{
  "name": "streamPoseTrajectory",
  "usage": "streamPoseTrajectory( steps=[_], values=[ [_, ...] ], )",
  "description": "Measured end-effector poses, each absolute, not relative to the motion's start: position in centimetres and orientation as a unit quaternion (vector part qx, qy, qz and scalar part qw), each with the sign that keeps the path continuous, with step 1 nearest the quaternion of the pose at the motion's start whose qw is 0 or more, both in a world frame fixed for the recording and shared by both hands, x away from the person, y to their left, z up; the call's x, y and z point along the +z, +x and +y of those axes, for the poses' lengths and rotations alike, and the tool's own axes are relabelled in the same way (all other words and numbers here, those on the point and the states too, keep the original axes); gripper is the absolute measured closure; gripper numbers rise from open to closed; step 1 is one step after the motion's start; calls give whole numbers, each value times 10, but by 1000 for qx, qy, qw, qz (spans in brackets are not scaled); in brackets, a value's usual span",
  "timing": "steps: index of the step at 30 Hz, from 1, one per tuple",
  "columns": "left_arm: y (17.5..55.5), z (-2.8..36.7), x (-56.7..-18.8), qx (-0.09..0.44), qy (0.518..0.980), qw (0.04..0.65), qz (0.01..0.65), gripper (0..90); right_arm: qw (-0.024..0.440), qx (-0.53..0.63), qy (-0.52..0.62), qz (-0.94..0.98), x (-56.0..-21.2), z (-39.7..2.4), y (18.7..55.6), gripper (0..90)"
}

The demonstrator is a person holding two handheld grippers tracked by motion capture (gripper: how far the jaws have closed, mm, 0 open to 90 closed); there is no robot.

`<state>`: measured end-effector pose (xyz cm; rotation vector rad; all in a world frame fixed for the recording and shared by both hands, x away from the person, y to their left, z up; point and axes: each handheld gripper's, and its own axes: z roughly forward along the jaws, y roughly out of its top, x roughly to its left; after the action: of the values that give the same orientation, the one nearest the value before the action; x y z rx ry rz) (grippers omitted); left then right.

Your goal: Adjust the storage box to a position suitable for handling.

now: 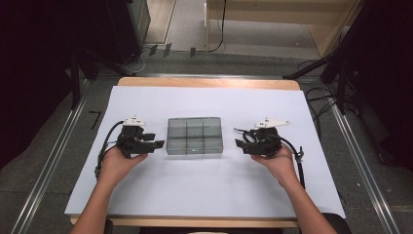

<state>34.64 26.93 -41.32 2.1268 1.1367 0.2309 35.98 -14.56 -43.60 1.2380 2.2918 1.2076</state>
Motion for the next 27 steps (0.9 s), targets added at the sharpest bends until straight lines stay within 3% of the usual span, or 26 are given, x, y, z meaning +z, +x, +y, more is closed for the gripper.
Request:
streamPoseTrajectory(
  steps=[9,27],
  values=[
    [349,269,-417,78,825,354,433,465,156,433,410,787,-432,-141,360,455],
    [349,270,-413,79,827,363,422,416,111,442,407,791,-439,-137,369,527]
  ],
)
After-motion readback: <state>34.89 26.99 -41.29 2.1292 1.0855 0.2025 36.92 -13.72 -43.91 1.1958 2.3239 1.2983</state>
